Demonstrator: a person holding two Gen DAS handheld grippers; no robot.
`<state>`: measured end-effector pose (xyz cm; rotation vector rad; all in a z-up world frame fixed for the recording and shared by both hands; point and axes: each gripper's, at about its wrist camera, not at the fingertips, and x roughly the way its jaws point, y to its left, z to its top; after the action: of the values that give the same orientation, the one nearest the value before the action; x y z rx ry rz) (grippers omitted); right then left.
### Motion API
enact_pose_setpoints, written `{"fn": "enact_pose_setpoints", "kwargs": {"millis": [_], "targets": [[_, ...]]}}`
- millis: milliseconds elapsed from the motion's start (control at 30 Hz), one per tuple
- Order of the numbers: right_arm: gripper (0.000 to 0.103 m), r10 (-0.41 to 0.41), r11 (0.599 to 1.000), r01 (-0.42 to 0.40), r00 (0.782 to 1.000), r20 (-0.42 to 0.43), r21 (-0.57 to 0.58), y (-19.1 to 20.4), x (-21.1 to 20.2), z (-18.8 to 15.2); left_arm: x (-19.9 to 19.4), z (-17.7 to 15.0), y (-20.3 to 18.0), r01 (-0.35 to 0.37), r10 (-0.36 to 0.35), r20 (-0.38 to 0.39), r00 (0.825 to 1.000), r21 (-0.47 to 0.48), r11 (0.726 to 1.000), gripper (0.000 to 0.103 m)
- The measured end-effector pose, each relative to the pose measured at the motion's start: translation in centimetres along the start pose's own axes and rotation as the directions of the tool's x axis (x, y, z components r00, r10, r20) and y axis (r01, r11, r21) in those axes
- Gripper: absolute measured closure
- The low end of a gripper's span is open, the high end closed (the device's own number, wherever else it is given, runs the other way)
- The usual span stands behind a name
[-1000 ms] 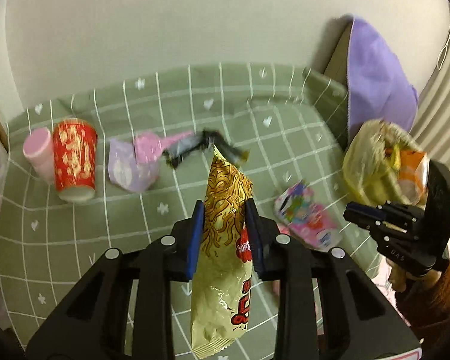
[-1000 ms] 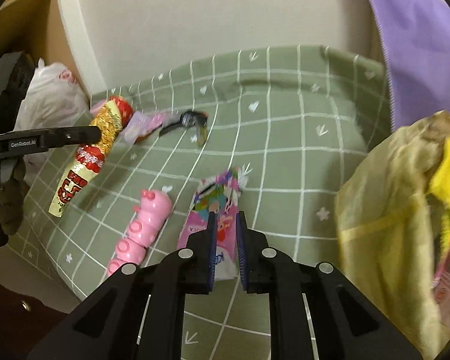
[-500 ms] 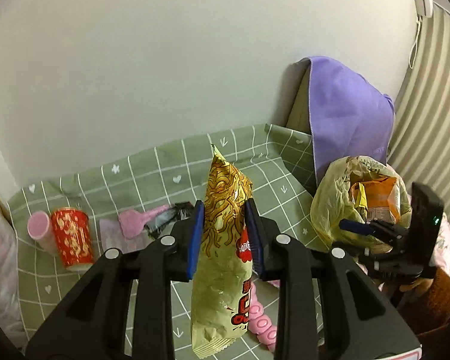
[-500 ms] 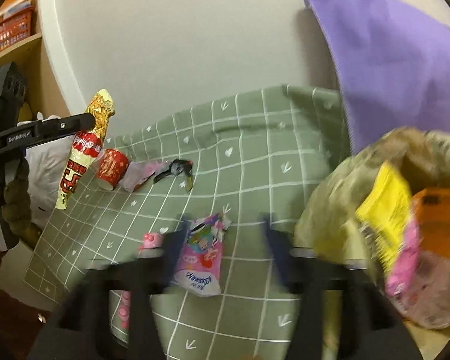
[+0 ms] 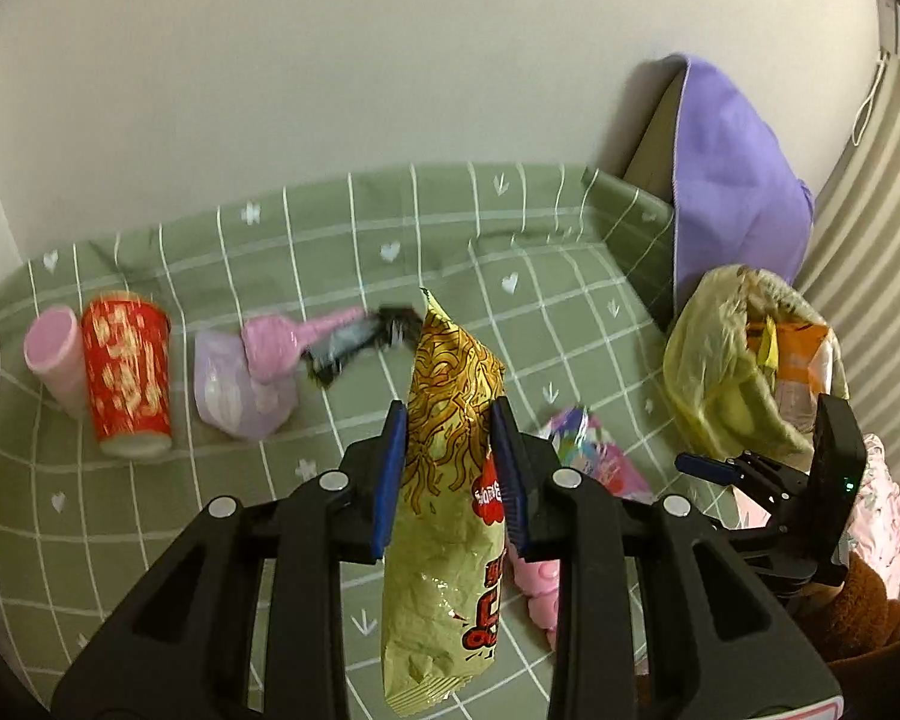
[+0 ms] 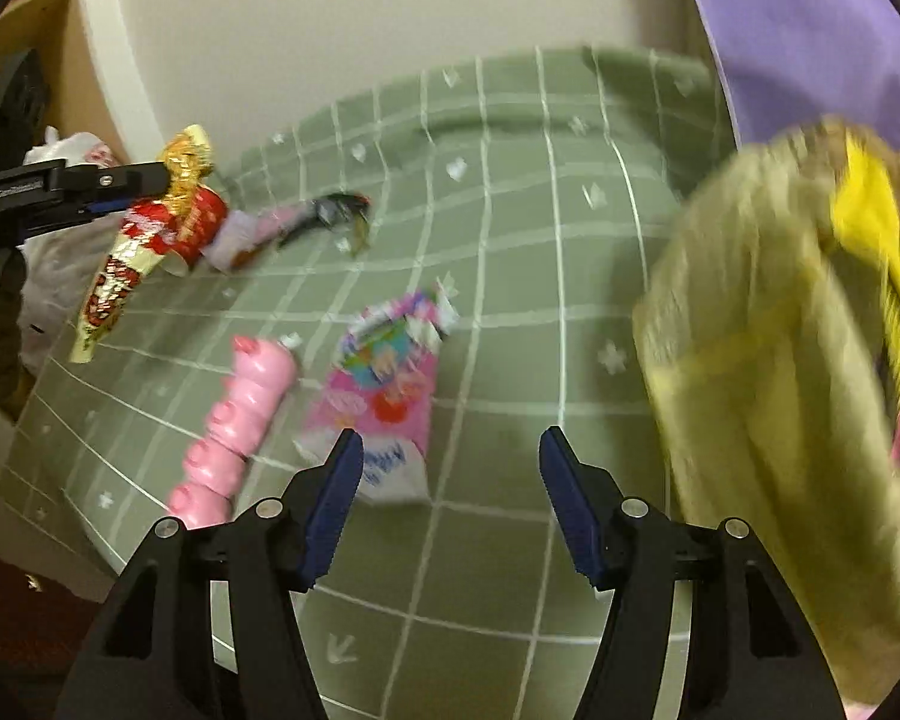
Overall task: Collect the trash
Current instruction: 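Lift the gold snack stick and pink packet and carry them over the bin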
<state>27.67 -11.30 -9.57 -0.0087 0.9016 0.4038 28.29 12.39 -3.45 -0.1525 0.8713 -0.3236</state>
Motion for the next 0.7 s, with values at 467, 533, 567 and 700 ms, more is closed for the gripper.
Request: {"fn": "enact_pose_setpoints", "kwargs": {"millis": [467, 533, 567, 700], "targets": [[0.045, 0.103, 0.992, -0.105, 0.994, -0.030, -0.069, 2.1, 2.8, 1.8, -0.6, 0.3, 0.2, -0.031, 0.031, 0.031, 0.999, 0.005, 1.000, 0.076], [0.053, 0.109, 0.990, -0.113, 0.993, -0.045, -0.083, 2.8, 3.5, 1.6, -1.0, 0.3, -0.1, -0.032, 0.031, 0.041, 0.999, 0.016, 0.999, 0.076], [0.064, 0.105, 0.990, -0.109, 0.993, -0.050, -0.084, 2.9, 3.7, 1.6, -1.2, 0.4, -0.2, -0.035, 0.034, 0.046, 0.998, 0.022, 0.999, 0.076], [0.083, 0.079, 0.992, -0.086, 0.994, -0.071, -0.094, 3.2, 4.3, 1.2, -1.2, 0.4, -0.2, -0.031, 0.030, 0.045, 0.999, 0.018, 0.999, 0.076]]}}
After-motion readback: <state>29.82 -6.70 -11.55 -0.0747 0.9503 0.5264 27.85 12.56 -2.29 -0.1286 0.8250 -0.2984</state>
